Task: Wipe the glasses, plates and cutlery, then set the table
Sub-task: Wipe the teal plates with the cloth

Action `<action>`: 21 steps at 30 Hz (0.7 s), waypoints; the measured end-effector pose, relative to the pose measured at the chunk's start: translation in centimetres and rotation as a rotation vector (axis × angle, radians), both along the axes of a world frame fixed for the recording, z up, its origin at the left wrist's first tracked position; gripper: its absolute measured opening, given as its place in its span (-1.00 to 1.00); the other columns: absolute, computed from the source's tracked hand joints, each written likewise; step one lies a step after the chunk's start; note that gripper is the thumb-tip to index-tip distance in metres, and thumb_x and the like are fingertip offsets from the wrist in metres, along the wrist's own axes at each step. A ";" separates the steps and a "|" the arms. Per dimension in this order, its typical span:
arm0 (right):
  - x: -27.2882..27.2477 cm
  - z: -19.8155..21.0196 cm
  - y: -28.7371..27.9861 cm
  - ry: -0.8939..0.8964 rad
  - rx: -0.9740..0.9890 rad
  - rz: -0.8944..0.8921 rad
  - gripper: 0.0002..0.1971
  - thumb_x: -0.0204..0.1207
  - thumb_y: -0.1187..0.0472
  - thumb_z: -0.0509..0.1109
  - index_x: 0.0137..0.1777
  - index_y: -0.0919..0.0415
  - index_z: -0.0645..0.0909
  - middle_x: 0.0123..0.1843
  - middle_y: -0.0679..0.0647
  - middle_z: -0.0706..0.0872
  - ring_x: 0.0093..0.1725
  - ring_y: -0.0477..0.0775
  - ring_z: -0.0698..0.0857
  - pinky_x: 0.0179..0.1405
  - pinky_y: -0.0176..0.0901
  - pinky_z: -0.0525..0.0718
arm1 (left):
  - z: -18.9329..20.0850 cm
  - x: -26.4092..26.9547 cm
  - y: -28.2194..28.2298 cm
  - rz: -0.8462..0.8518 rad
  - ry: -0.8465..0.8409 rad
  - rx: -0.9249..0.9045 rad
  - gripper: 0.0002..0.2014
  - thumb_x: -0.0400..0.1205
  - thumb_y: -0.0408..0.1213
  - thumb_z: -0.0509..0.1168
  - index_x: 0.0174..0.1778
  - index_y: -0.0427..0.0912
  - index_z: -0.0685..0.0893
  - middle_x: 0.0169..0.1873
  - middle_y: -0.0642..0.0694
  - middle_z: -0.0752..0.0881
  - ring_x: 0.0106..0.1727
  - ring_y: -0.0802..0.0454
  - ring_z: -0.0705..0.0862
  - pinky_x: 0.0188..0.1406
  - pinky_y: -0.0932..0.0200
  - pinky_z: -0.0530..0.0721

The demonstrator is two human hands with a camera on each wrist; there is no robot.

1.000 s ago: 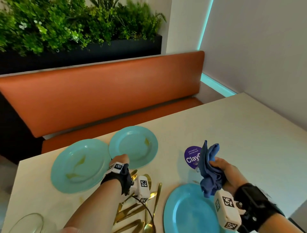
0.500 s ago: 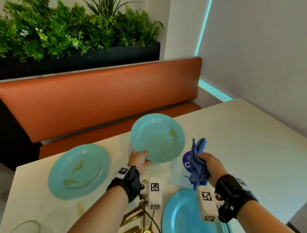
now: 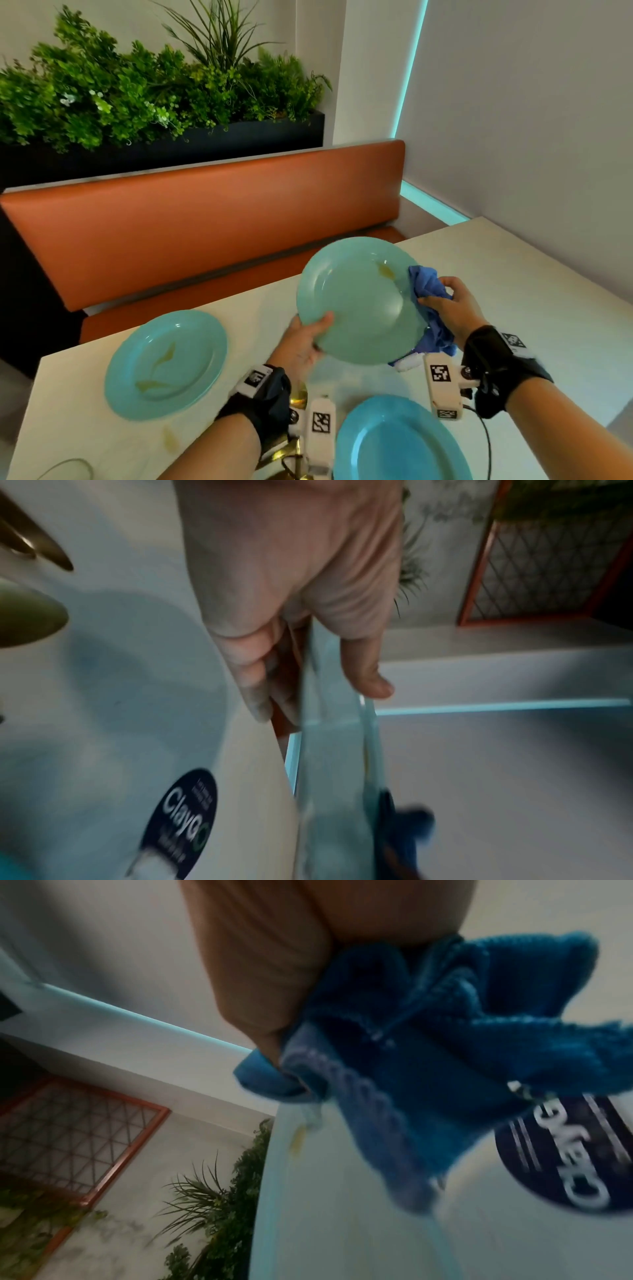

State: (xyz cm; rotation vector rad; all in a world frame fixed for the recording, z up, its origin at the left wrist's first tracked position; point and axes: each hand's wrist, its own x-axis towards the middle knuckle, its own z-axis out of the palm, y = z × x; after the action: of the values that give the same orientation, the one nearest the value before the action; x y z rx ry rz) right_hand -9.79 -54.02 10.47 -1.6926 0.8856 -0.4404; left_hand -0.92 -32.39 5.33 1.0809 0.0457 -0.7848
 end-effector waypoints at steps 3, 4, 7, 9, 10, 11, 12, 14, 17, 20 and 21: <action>-1.2 2.2 -1.1 0.089 -0.080 0.203 -0.69 0.36 0.49 0.48 -0.14 0.07 0.52 -0.22 0.28 0.68 -0.30 0.18 0.63 -0.14 0.04 0.68 | 1.9 2.3 1.6 -0.014 -0.064 -0.059 -0.67 0.60 -0.04 0.20 0.14 -0.15 0.67 -0.10 -0.16 0.79 -0.20 -0.01 0.75 -0.21 0.15 0.74; -1.3 2.7 -1.1 0.113 -0.095 0.271 -0.67 0.36 0.51 0.49 -0.15 0.06 0.53 -0.25 0.27 0.68 -0.33 0.17 0.62 -0.19 -0.02 0.68 | 2.4 2.6 1.7 -0.048 -0.083 -0.050 -0.70 0.65 -0.05 0.15 0.13 -0.11 0.67 -0.16 -0.12 0.81 -0.26 0.02 0.77 -0.26 0.19 0.75; -0.8 3.4 -0.6 0.159 -0.204 0.372 -0.67 0.35 0.48 0.50 -0.15 0.03 0.53 -0.28 0.22 0.69 -0.31 0.14 0.61 -0.20 -0.09 0.63 | 2.5 2.1 1.5 -0.184 -0.101 0.076 -0.70 0.72 -0.06 0.10 0.23 -0.05 0.64 0.04 -0.15 0.79 -0.03 -0.11 0.78 0.01 0.00 0.75; -0.3 3.2 -0.3 0.168 -0.355 0.332 -0.72 0.37 0.39 0.51 -0.13 -0.01 0.55 -0.22 0.18 0.69 -0.22 0.14 0.60 -0.15 -0.11 0.56 | 2.1 1.4 1.3 -0.157 -0.126 0.135 -0.67 0.72 0.01 0.04 0.23 0.01 0.63 0.13 -0.15 0.77 0.11 -0.15 0.75 0.18 -0.10 0.68; -0.2 3.1 -0.1 0.171 -0.473 0.286 -0.75 0.38 0.35 0.50 -0.06 0.02 0.59 -0.16 0.17 0.69 -0.17 0.16 0.61 -0.11 -0.17 0.51 | 2.0 1.2 1.3 -0.122 -0.146 0.149 -0.67 0.72 0.02 0.03 0.22 0.03 0.62 0.16 -0.14 0.76 0.15 -0.15 0.74 0.24 -0.13 0.66; -0.1 2.9 0.2 0.157 -0.619 0.227 -0.74 0.39 0.35 0.49 0.05 0.09 0.65 -0.08 0.19 0.68 -0.11 0.21 0.62 -0.07 -0.21 0.47 | 2.1 1.1 1.3 -0.086 -0.159 0.149 -0.67 0.72 0.03 0.03 0.23 0.04 0.61 0.18 -0.13 0.75 0.18 -0.14 0.73 0.28 -0.15 0.63; -0.1 2.6 0.5 0.102 -0.784 0.171 -0.68 0.37 0.39 0.49 0.13 0.20 0.68 0.00 0.27 0.67 -0.08 0.28 0.65 -0.05 -0.18 0.50 | 2.2 1.1 1.3 -0.049 -0.170 0.146 -0.65 0.71 0.04 0.03 0.26 0.03 0.60 0.20 -0.12 0.74 0.20 -0.13 0.72 0.31 -0.18 0.61; 0.0 1.6 1.4 -0.028 -1.097 0.150 -0.64 0.27 0.46 0.54 0.11 0.36 0.71 0.01 0.43 0.66 -0.19 0.41 0.71 -0.16 0.01 0.66 | 2.6 1.0 1.2 0.012 -0.171 0.121 -0.59 0.71 0.06 0.03 0.36 -0.01 0.56 0.22 -0.11 0.73 0.21 -0.12 0.71 0.32 -0.19 0.61; 0.5 0.1 4.5 -0.005 -1.306 0.205 -0.64 0.43 0.17 0.30 0.12 0.36 0.70 -0.04 0.40 0.70 -0.30 0.40 0.71 -0.35 0.10 0.73 | 3.4 0.5 0.5 0.052 -0.200 0.103 -0.61 0.73 0.03 0.02 0.31 -0.05 0.59 0.14 -0.11 0.75 0.13 -0.08 0.74 0.17 -0.05 0.69; 0.2 -1.8 9.0 -0.074 -1.356 0.361 -0.60 0.44 0.08 0.18 0.20 0.22 0.60 -0.06 0.26 0.72 -0.39 0.31 0.68 -0.49 -0.04 0.67 | 4.2 -0.4 0.0 0.094 -0.244 0.074 -0.64 0.74 -0.02 0.02 0.20 -0.10 0.63 0.09 -0.15 0.76 0.06 -0.11 0.74 0.10 0.01 0.69; -0.5 -2.5 10.3 -0.087 -1.392 0.446 -0.61 0.42 0.08 0.19 0.22 0.16 0.56 -0.06 0.19 0.72 -0.38 0.24 0.67 -0.49 -0.08 0.65 | 4.6 -0.4 0.1 0.119 -0.258 0.075 -0.66 0.74 -0.02 0.02 0.16 -0.08 0.64 0.07 -0.13 0.75 0.06 -0.11 0.73 0.11 0.01 0.67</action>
State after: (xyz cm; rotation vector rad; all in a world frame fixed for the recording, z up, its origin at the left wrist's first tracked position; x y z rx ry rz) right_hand -10.26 -43.70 7.93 -2.9822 -0.0243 -0.9113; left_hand -1.34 -32.28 9.89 1.2320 -0.0794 -0.5359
